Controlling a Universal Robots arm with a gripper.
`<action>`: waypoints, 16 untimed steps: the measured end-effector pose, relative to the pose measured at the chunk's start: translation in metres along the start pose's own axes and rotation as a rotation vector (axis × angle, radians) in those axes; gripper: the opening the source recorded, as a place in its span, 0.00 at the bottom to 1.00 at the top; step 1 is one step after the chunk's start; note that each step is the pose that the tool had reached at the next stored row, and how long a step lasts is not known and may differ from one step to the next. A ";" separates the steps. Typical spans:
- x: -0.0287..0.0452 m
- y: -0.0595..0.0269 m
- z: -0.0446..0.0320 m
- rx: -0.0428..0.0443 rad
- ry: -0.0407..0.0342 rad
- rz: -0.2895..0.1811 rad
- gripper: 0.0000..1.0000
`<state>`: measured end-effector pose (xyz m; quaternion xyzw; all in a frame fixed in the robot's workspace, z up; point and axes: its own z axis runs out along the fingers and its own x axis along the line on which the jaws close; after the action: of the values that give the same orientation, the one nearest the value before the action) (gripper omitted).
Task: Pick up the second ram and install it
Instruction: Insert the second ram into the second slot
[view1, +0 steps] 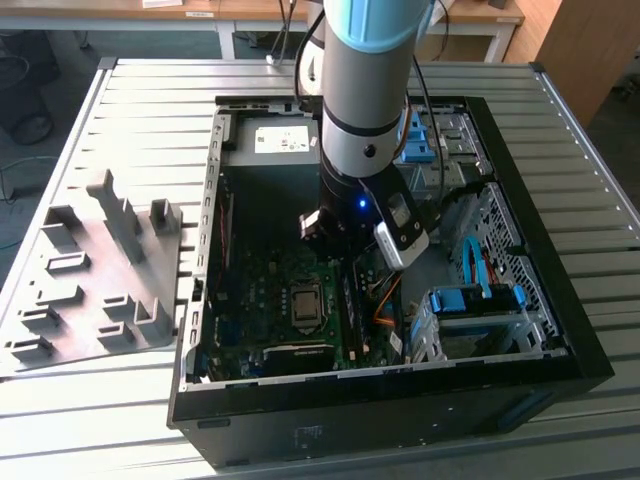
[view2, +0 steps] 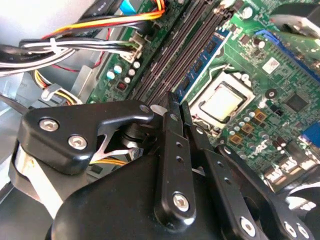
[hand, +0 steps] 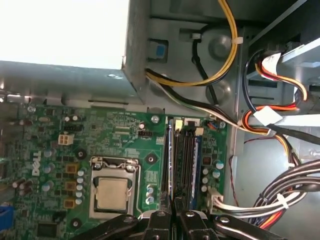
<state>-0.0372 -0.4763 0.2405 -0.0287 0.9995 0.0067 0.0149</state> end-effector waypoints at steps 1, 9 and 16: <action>-0.0003 0.0000 0.0007 0.0001 0.0000 0.000 0.14; -0.0002 -0.0028 0.0030 0.0056 -0.0005 0.046 0.14; 0.0001 -0.0096 0.0053 0.0064 -0.0008 0.072 0.14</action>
<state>-0.0366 -0.4858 0.2350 0.0071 0.9999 0.0040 0.0151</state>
